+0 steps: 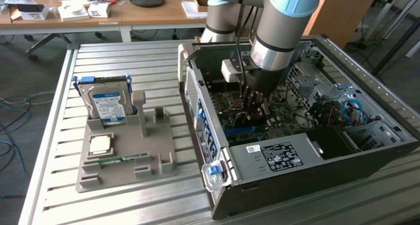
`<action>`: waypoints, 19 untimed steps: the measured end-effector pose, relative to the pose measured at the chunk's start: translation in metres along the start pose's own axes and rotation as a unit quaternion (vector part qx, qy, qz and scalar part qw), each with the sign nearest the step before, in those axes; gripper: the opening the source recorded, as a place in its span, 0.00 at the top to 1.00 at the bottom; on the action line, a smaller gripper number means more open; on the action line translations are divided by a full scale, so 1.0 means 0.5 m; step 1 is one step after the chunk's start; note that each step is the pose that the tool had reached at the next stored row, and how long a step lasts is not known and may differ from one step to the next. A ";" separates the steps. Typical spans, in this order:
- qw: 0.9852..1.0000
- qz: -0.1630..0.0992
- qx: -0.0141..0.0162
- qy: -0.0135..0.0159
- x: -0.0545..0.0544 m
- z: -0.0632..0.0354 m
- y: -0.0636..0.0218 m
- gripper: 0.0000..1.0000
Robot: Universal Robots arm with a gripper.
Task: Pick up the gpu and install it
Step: 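Insert the gpu into the slot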
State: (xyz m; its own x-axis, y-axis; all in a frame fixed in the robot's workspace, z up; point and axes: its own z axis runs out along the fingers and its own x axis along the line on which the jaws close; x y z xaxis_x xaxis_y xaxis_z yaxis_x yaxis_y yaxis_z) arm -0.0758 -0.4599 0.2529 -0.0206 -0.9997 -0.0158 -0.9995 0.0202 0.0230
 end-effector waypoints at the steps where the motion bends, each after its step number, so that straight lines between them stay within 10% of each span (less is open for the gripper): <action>1: 1.000 0.000 0.000 0.000 0.000 -0.001 0.000 0.74; 19: 1.000 0.000 0.001 0.000 0.000 -0.003 -0.006 0.74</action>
State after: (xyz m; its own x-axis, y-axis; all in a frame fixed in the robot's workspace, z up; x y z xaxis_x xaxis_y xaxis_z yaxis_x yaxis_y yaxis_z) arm -0.0726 -0.4600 0.2543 -0.0202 -0.9997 -0.0156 -0.9996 0.0198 0.0202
